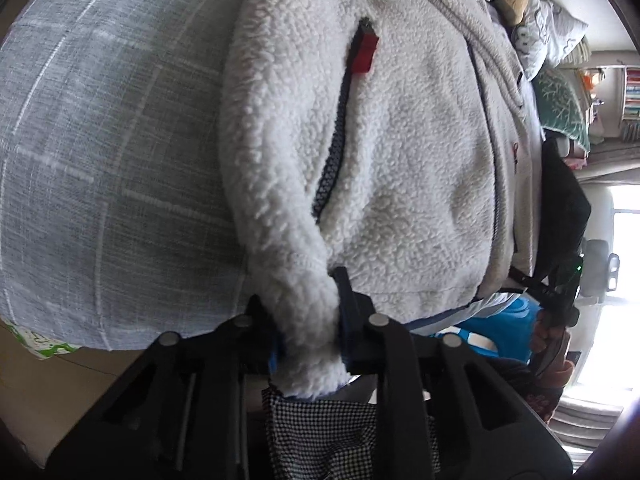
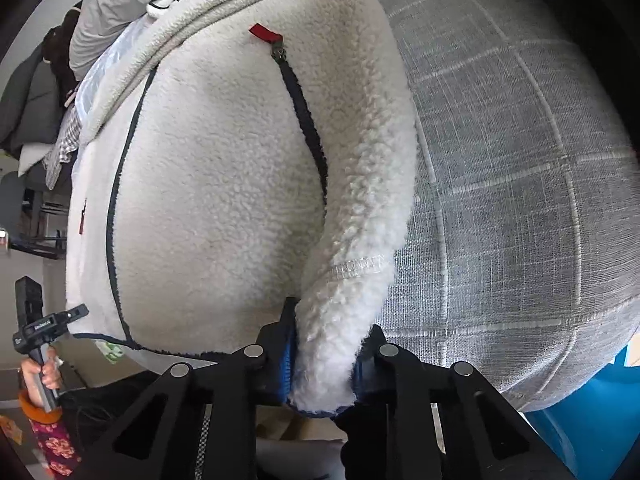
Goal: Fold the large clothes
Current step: 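Grasp the hem with the left tool while the right tool grasps the hem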
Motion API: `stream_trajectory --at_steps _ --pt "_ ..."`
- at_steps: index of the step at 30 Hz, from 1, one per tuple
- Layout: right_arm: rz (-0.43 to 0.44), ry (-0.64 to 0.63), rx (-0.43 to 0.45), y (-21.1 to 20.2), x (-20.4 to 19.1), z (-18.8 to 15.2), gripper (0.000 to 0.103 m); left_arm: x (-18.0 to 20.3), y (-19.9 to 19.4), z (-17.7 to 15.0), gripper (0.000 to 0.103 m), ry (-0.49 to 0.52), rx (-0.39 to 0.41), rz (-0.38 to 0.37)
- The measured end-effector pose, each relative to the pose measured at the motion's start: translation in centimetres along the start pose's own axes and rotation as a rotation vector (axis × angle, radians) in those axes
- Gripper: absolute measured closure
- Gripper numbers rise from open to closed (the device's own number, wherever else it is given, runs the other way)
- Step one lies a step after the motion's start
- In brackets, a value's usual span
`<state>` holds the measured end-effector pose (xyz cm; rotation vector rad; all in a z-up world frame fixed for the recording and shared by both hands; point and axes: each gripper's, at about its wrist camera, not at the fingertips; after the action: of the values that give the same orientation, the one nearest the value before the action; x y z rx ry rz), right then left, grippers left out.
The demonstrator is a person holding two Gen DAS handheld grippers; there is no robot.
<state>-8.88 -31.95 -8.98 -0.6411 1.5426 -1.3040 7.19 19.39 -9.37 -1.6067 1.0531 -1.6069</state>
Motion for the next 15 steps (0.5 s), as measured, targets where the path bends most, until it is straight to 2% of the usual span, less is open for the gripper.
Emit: stream_trajectory --at_steps 7,12,15 --pt "0.020 0.005 0.076 -1.8 -0.4 -0.2 0.085 -1.0 -2.6 0.1 0.085 -0.019 0.057 -0.046" --pt "0.058 0.007 0.174 -4.4 -1.5 -0.3 0.085 -0.4 -5.7 -0.3 0.086 -0.025 0.147 -0.096" --pt "0.079 0.012 0.242 -6.5 -2.5 -0.3 0.085 0.9 -7.9 -0.4 0.086 -0.032 0.212 -0.102"
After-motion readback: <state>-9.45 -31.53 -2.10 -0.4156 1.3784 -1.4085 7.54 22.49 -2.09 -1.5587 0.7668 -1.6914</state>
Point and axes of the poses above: each gripper's, at about its wrist camera, not at the fingertips, and y roughly the way its jaws point, x to its right, z to its top, and after that the axes turned 1 degree about y, right-handed
